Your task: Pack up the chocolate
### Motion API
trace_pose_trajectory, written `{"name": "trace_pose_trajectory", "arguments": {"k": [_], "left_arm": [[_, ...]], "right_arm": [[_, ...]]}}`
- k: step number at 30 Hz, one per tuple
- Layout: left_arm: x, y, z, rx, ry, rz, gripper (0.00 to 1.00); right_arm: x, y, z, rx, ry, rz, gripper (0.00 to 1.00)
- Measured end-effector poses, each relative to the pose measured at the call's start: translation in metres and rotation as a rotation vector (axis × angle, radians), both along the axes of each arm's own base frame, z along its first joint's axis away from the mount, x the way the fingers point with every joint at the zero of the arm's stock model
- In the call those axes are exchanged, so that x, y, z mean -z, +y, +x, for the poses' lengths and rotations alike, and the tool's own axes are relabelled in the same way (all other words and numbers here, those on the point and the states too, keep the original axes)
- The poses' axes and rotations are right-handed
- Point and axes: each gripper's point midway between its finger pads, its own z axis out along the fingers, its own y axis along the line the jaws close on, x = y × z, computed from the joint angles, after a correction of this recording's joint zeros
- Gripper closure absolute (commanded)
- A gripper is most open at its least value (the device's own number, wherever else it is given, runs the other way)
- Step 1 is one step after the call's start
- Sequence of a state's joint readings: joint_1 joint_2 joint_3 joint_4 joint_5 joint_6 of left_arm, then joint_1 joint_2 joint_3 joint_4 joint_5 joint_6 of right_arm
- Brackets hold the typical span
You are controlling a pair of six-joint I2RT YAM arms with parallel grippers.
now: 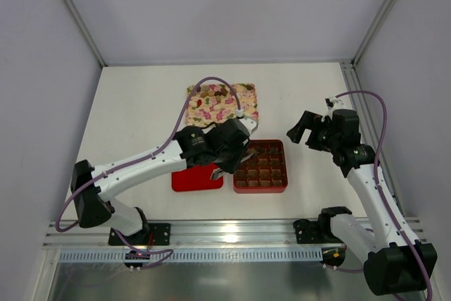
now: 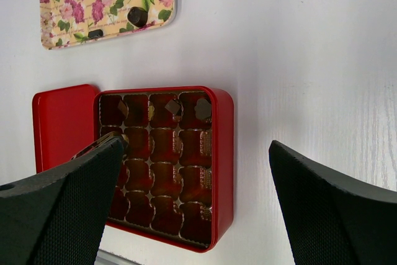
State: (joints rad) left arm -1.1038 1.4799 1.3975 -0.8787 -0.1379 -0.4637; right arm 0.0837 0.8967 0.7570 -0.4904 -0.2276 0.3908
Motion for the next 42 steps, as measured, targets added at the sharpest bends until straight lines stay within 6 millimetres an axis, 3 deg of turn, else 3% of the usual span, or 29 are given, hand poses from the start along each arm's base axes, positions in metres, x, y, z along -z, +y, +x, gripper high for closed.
{"name": "trace_pose_trajectory", "arguments": {"k": [15, 22, 33, 38, 42], "left_arm": [[0.022, 0.001, -0.002, -0.003, 0.018, 0.064, 0.69], [0.023, 0.001, -0.001, -0.004, 0.012, 0.068, 0.62], [0.022, 0.002, 0.001, -0.009, 0.004, 0.071, 0.60], [-0.001, -0.003, 0.012, -0.032, -0.038, 0.037, 0.60], [-0.040, -0.006, 0.042, -0.099, -0.100, -0.039, 0.60]], "right_arm": [[0.000, 0.000, 0.000, 0.000, 0.000, 0.000, 0.00], [0.000, 0.000, 0.000, 0.000, 0.000, 0.000, 0.00], [0.002, 0.000, -0.001, 0.000, 0.005, 0.000, 0.00], [0.002, 0.000, -0.001, 0.000, 0.005, 0.000, 0.00], [0.002, 0.000, 0.000, -0.001, 0.003, 0.000, 0.00]]}}
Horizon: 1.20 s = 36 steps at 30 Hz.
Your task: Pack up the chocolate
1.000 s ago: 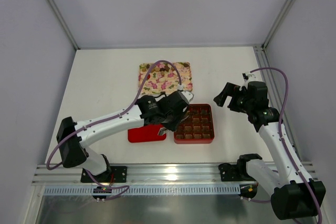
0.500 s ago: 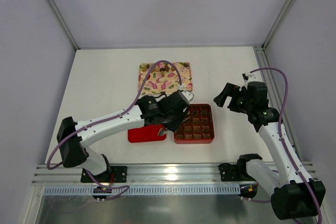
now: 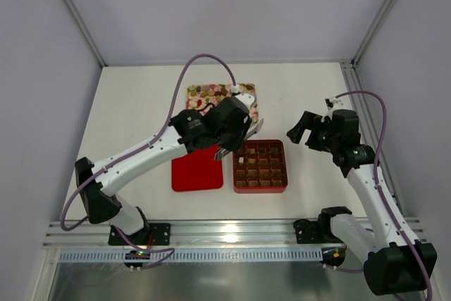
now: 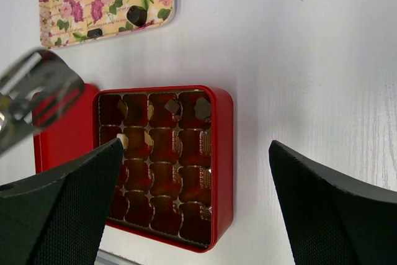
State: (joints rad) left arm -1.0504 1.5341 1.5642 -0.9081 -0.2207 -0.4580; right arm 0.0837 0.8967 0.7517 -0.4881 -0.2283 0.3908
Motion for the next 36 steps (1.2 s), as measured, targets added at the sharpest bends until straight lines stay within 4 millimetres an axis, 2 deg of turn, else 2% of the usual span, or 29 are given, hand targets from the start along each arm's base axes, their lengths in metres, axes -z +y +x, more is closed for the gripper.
{"name": "trace_pose_trajectory", "arguments": {"k": [3, 5, 9, 13, 19, 31, 36], "left_arm": [[-0.019, 0.006, 0.036, -0.077, -0.044, -0.017, 0.60], [-0.023, 0.010, 0.063, -0.128, -0.062, -0.009, 0.60], [-0.011, 0.017, 0.106, -0.189, -0.066, 0.049, 0.59], [0.011, 0.018, 0.131, -0.207, -0.038, 0.112, 0.58], [0.035, 0.024, 0.148, -0.227, 0.001, 0.170, 0.57], [0.051, 0.046, 0.191, -0.318, -0.002, 0.222, 0.57], [0.067, 0.055, 0.204, -0.352, 0.011, 0.270, 0.57]], "right_arm": [[0.000, 0.000, 0.000, 0.000, -0.002, 0.000, 0.00], [0.000, 0.000, 0.000, -0.002, -0.001, 0.002, 0.00], [0.000, 0.001, 0.000, -0.003, 0.000, 0.002, 0.00], [0.001, 0.001, 0.000, -0.003, 0.004, 0.001, 0.00], [0.005, 0.001, 0.002, -0.003, 0.022, 0.000, 0.00], [0.009, 0.001, 0.003, -0.006, 0.037, 0.001, 0.00], [0.009, 0.002, 0.003, -0.007, 0.037, 0.001, 0.00]]}}
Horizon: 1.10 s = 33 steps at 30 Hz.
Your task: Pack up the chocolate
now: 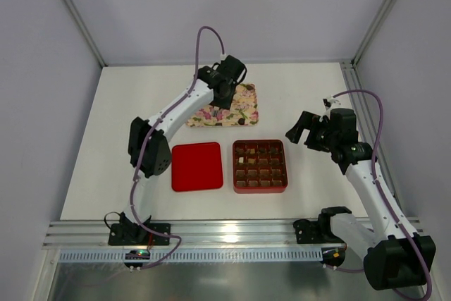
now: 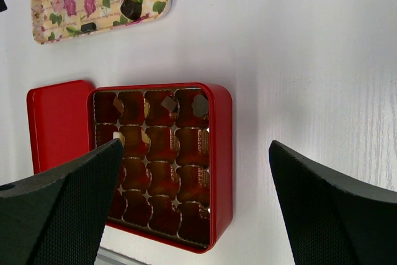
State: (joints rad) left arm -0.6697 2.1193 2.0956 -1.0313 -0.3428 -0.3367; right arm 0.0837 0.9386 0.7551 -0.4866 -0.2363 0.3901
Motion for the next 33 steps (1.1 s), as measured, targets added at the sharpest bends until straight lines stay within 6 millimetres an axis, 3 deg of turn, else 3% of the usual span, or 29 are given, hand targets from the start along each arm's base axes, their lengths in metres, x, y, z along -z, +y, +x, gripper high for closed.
{"name": "trace_pose_trajectory", "arguments": {"k": [19, 33], "left_arm": [[0.028, 0.013, 0.011, -0.038, 0.040, 0.067, 0.58], [0.034, 0.017, 0.014, -0.047, 0.053, 0.072, 0.72]], "right_arm": [[0.000, 0.000, 0.000, -0.002, -0.001, 0.001, 0.00], [-0.001, 0.000, 0.000, -0.003, -0.005, -0.001, 0.00]]}}
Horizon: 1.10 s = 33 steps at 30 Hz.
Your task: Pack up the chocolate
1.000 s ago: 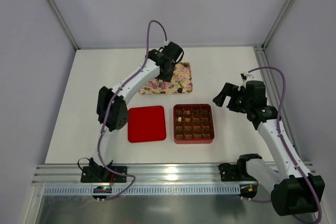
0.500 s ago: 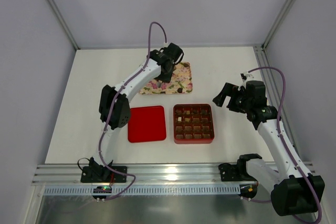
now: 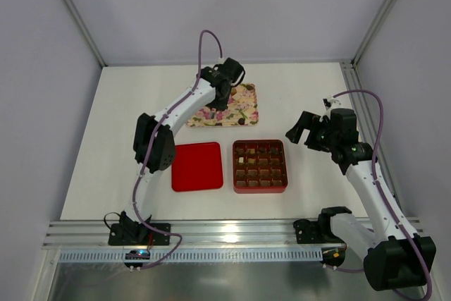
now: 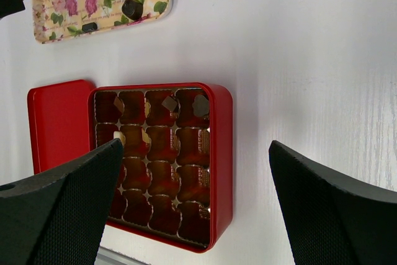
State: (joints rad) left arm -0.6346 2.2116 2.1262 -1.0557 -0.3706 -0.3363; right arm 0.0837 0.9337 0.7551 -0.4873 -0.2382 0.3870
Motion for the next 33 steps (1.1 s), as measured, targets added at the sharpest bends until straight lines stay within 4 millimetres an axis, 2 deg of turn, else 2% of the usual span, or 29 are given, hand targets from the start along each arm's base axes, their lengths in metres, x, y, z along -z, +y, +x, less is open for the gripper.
{"name": "trace_pose_trajectory", "arguments": {"k": [15, 19, 27, 30, 33], "left_arm": [[-0.006, 0.002, -0.001, 0.006, -0.006, 0.001, 0.78], [-0.022, 0.004, -0.004, 0.009, -0.025, -0.011, 0.79], [-0.074, 0.008, -0.015, 0.021, -0.098, -0.086, 0.82], [-0.087, 0.009, -0.030, 0.038, -0.100, -0.122, 0.82], [-0.096, 0.010, -0.055, 0.066, -0.093, -0.160, 0.82]], "right_arm": [[0.000, 0.000, 0.000, 0.000, 0.000, 0.000, 0.00], [0.000, 0.000, 0.000, 0.000, 0.000, 0.000, 0.00], [0.000, 0.000, 0.000, 0.000, 0.000, 0.000, 0.00], [0.000, 0.000, 0.000, 0.001, 0.000, 0.000, 0.00], [0.000, 0.000, 0.000, 0.001, 0.000, 0.000, 0.00]]}}
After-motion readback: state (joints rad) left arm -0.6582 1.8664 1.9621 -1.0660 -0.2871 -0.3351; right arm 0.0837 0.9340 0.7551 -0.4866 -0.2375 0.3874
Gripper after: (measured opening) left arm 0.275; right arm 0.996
